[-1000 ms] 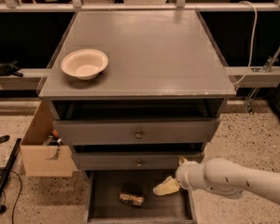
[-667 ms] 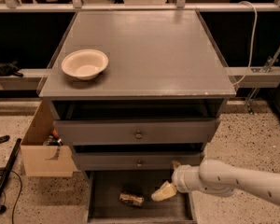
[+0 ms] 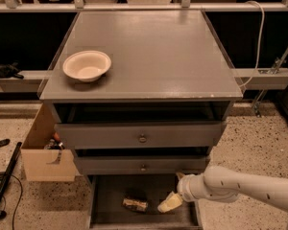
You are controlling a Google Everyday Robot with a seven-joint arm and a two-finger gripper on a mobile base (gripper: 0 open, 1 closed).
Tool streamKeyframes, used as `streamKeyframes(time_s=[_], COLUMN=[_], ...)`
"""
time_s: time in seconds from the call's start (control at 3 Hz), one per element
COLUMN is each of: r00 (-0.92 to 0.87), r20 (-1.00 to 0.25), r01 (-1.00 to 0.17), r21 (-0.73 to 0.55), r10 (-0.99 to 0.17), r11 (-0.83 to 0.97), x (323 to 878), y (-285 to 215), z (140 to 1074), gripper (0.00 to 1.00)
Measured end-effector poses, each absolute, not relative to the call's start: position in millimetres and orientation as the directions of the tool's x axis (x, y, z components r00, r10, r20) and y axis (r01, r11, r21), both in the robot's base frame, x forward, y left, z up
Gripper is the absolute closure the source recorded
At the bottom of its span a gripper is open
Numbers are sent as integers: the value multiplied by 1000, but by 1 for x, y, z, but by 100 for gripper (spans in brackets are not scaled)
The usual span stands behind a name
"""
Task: Pick orange can from bottom drawer and place on counter
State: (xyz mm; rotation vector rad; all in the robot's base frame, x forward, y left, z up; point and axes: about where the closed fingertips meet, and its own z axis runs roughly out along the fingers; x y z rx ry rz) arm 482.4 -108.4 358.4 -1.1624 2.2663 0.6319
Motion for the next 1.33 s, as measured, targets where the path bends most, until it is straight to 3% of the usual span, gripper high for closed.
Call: streamKeyframes(time_s=[1.33], r00=[-402], r20=[-655], r01=[-894], r21=[129], r10=[-640], r11=[430], x=[472], y=[-59], z=[274], gripper=[0])
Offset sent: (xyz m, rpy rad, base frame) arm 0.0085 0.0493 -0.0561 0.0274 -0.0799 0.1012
